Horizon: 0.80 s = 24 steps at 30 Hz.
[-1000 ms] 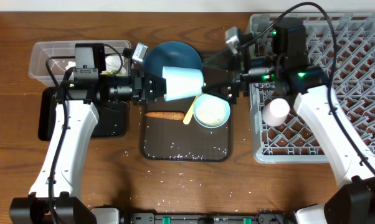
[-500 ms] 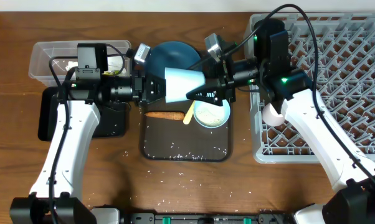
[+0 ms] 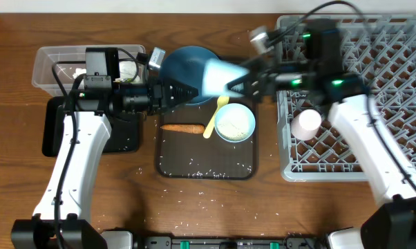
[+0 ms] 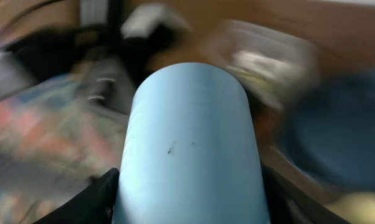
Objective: Sort waste into correct bins and load items into the dishwasher rack
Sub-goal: 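Place the blue cup upside down in the rack with the right gripper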
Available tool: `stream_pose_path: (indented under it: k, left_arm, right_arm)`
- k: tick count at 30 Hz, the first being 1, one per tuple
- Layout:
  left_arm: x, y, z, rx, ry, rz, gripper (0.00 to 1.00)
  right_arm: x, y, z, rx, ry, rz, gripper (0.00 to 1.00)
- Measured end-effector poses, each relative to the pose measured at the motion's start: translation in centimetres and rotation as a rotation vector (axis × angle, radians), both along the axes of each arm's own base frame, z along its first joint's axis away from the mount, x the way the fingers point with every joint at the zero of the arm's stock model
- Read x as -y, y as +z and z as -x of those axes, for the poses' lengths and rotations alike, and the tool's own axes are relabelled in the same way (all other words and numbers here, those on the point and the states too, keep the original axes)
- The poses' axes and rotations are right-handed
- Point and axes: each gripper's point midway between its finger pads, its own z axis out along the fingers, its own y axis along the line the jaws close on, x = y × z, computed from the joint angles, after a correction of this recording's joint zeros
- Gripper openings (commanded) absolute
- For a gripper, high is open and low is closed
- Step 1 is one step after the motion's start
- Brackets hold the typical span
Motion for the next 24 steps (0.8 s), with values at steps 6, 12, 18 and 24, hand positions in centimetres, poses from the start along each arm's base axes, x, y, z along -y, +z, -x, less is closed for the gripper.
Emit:
stream_pose_path:
  k: [6,12,18,24]
  left_arm:
    - [-2.4,-3.5,-2.4,-0.002,0.167,-0.233,0.52]
    - [-5.6,-6.3,-3.9,-0.021,0.312,-0.445,0.52]
    - [-7.7,-7.9,-4.0,-0.055,0.389,-0.577,0.52]
    - [-8.7,-8.7,-3.7,-0.073,0.409,-0.641,0.52]
  right_arm:
    - [11.4,-4.6,-0.9,-0.294,-0.472,0.301,0.56]
    - [19.4,-3.1,3.5,-0.414,-0.790,0.637,0.60]
    - [23.8,-5.1,7.5,-0.569,-0.903,0.917,0.62]
    - [25.5,-10.1,7.2,-0.731,-0.868,1.070,0.62]
